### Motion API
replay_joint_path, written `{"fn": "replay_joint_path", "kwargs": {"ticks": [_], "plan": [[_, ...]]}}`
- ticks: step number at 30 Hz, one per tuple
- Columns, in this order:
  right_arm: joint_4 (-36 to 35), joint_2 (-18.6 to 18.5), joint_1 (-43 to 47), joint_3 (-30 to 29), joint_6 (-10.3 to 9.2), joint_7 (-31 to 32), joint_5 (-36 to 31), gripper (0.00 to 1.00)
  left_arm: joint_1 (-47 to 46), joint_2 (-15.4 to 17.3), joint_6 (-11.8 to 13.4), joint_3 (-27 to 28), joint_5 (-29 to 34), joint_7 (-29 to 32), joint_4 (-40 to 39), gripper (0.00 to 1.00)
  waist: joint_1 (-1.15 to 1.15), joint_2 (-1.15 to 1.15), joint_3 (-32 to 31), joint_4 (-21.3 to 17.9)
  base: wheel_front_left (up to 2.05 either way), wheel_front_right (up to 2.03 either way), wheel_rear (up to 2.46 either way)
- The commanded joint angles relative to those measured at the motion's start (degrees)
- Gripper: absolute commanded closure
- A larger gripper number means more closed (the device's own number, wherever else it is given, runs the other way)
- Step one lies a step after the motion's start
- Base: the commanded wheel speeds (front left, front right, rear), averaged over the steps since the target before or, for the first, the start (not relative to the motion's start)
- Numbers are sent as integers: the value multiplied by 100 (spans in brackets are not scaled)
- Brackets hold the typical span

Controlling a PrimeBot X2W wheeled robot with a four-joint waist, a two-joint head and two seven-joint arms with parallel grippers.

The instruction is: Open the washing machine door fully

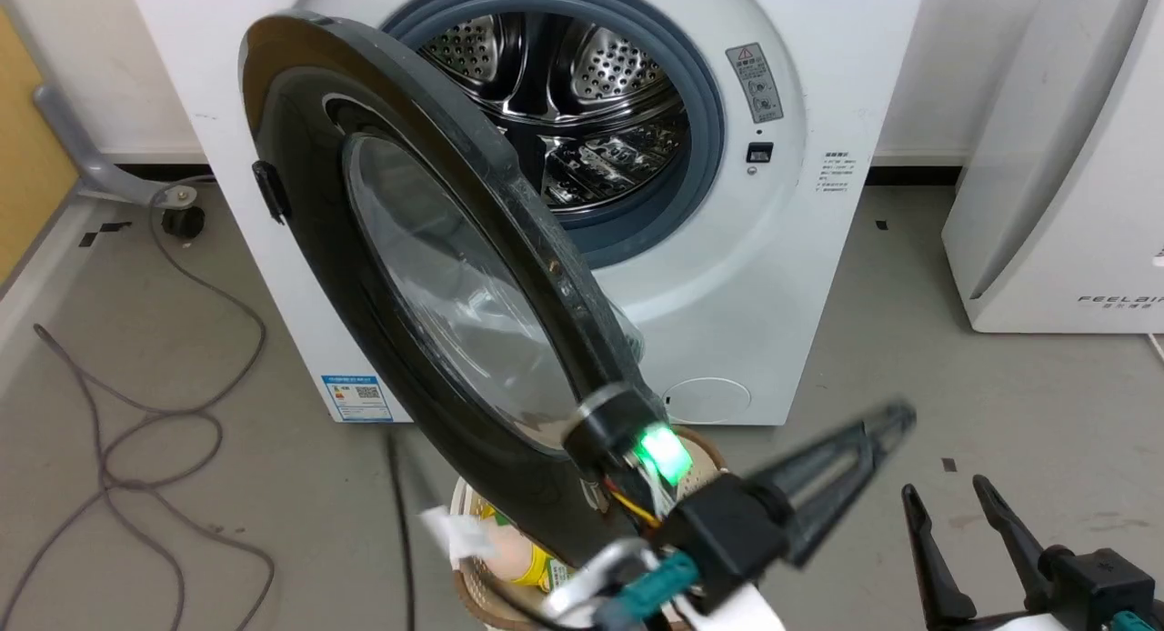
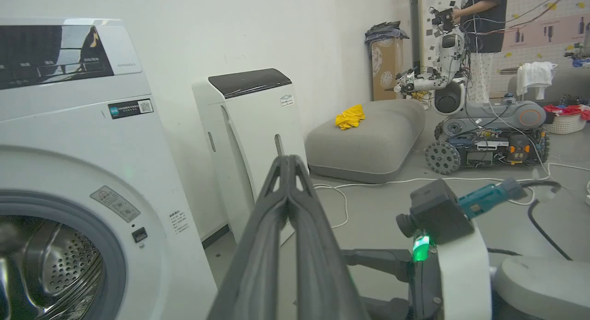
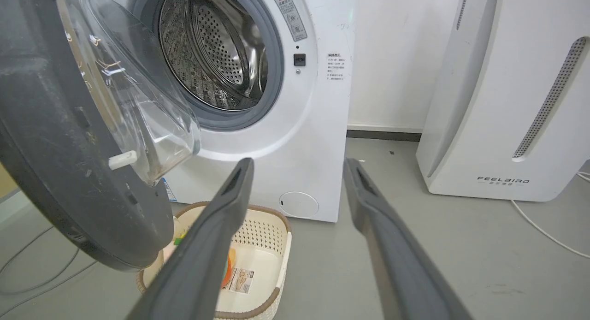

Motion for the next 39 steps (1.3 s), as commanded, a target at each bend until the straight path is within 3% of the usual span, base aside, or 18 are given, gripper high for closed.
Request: {"fn": "replay_joint_path", "kwargs": {"ticks": [1,2,6,17,25,30,39], "plan": [[11,24,47,-5,5,17,38,0,104,13,-28,-72,-22,132,134,100,0,0,13,21,0,0,0],[25,24,43,6,5,13,52,0,184,54,-29,-189,-67,429,461,100,0,0,27,35,0,0,0],[45,24,29,22,5,-2,61,0,206,73,129,-135,-60,591,869,100,0,0,44,33,0,0,0],[131,24,16,38,5,-32,140,0,-80,39,665,298,-139,129,1838,100,0,0,49,21,0,0,0],[197,24,12,37,5,-14,200,0,-76,22,889,328,-341,13,2359,100,0,0,23,18,0,0,0],[251,24,22,30,5,-25,245,0,186,107,1026,376,-416,25,2412,100,0,0,-7,10,0,0,0],[365,24,81,-30,5,-31,301,0,910,549,1458,543,-434,-38,1960,100,0,0,-41,128,0,0,0]]}}
